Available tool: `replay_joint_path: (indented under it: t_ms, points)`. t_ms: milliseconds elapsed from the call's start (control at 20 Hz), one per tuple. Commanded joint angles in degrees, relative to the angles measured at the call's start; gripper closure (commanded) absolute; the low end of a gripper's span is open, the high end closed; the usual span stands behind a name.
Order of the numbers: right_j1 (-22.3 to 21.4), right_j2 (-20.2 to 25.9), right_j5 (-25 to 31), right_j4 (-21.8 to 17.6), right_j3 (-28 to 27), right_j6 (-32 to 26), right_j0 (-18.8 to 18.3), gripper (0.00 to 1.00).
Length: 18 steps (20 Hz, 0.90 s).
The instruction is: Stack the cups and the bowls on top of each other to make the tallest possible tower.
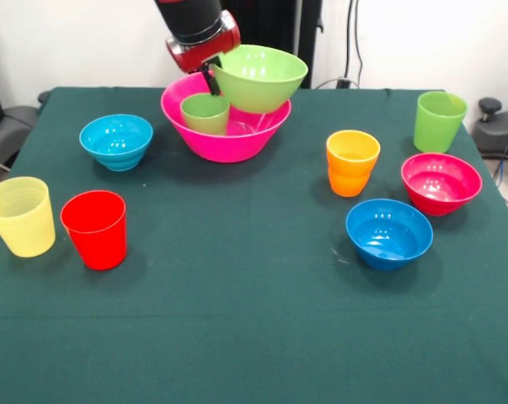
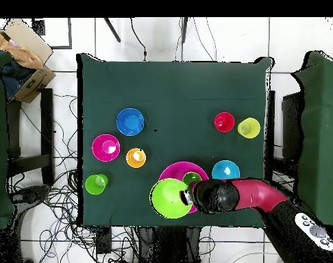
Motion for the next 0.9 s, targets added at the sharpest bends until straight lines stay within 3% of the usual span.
replay_joint_path:
  t_ms: [50,300,900]
  points:
    - [3.17,7.0,5.1,-4.1,-5.83,-18.05,-2.83,1.0]
    - [2.2,8.84,7.73,-4.07,-5.79,-18.5,-3.68,1.0]
    - [2.78,10.34,6.67,-6.26,-5.28,-15.12,-3.51,1.0]
